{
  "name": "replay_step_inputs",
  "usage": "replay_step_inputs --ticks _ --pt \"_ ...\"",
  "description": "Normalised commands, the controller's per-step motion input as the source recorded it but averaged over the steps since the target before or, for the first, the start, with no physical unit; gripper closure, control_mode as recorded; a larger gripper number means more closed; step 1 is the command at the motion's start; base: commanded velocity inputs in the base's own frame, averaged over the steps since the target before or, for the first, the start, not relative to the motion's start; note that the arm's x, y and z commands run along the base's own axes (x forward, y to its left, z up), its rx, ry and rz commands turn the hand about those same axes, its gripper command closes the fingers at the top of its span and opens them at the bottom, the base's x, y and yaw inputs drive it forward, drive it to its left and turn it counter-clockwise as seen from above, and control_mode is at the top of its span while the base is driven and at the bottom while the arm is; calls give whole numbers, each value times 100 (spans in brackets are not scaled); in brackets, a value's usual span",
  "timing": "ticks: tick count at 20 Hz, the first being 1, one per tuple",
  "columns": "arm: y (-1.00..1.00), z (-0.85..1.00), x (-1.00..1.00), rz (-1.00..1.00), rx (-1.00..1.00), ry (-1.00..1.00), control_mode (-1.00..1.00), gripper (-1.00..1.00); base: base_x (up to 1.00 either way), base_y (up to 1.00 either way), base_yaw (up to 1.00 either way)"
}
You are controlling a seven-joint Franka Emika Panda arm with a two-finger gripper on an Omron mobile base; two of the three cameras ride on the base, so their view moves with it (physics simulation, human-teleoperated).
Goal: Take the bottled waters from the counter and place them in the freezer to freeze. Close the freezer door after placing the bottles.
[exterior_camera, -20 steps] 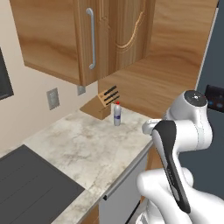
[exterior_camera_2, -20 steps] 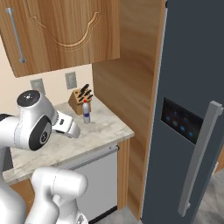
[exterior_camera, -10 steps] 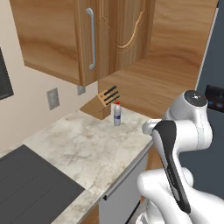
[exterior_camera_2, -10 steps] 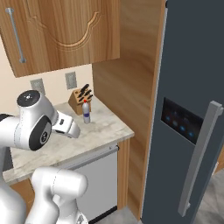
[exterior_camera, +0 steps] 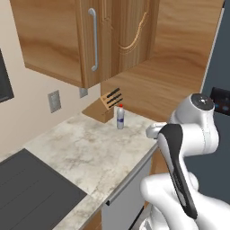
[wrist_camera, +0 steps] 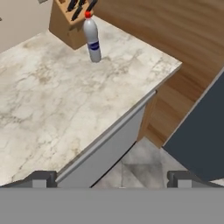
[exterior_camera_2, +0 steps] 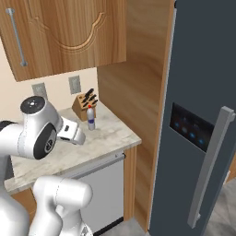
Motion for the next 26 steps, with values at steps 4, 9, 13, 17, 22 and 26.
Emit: replay_step_inputs --ticks 4,9,13,17,22,26 --pt "-14 -12 48 37 7 -3 -100 -100 0 0 0" --pt "13 -13 72 30 5 -3 -100 -100 0 0 0" --pt "20 -23 97 4 4 -18 -100 -100 0 0 0" --pt "0 -24 94 0 9 -24 -100 -100 0 0 0" --pt "-4 -29 51 3 10 -41 -100 -100 0 0 0" --pt "-9 -4 16 10 0 -14 -100 -100 0 0 0"
